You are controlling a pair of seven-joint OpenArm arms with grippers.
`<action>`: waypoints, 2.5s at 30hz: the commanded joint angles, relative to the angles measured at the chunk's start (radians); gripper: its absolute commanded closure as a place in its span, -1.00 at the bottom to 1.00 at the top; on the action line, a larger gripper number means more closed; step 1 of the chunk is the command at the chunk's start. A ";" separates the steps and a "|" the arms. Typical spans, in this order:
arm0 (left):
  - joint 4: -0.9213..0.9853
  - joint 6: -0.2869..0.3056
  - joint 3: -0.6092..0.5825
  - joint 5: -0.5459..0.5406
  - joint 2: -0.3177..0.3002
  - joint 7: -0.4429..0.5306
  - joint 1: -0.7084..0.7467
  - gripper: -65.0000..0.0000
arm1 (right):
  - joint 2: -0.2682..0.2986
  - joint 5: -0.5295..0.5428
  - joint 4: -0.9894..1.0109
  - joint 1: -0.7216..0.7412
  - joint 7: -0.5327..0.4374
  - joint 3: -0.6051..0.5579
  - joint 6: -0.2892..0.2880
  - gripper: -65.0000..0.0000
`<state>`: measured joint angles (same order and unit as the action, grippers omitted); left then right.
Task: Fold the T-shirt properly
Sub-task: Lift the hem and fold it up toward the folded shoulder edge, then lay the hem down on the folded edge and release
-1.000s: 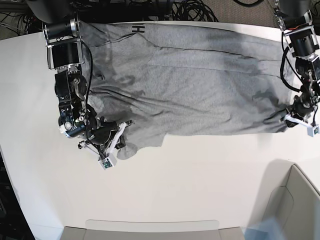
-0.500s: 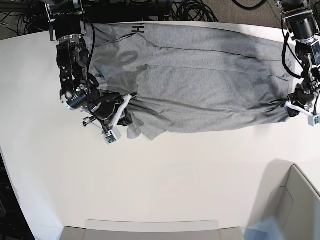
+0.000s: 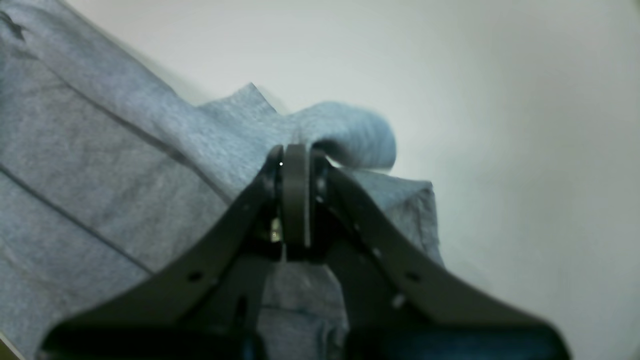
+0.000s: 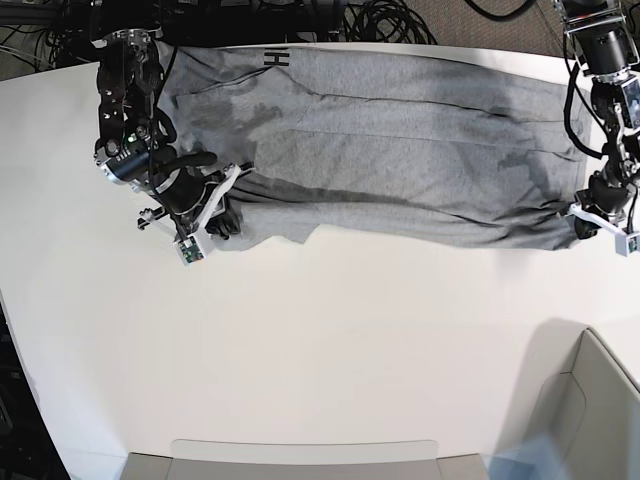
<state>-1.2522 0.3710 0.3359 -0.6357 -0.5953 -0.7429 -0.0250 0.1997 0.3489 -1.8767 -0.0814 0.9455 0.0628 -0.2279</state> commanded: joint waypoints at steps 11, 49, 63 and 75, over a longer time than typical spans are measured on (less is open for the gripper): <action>-0.083 0.007 0.012 -0.008 -0.025 -0.030 0.020 1.00 | 0.005 0.011 -0.090 -0.062 -0.020 0.006 0.002 1.00; -0.194 0.007 0.096 -0.008 -0.024 -0.140 0.176 1.00 | 0.065 0.318 -0.189 -0.246 0.123 0.282 -0.005 1.00; -0.200 0.009 0.104 -0.009 -0.024 -0.140 0.250 1.00 | 0.082 0.361 -0.191 -0.275 0.175 0.319 -0.005 1.00; -0.295 0.004 0.104 -0.009 -0.024 -0.140 0.323 1.00 | 0.085 0.500 -0.194 -0.341 0.171 0.319 -0.003 1.00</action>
<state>-1.5349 0.3752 0.4278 -0.6403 -0.5953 -0.8970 0.3000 0.2737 0.8291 -2.0491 -0.4217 1.1332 0.3740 -0.2291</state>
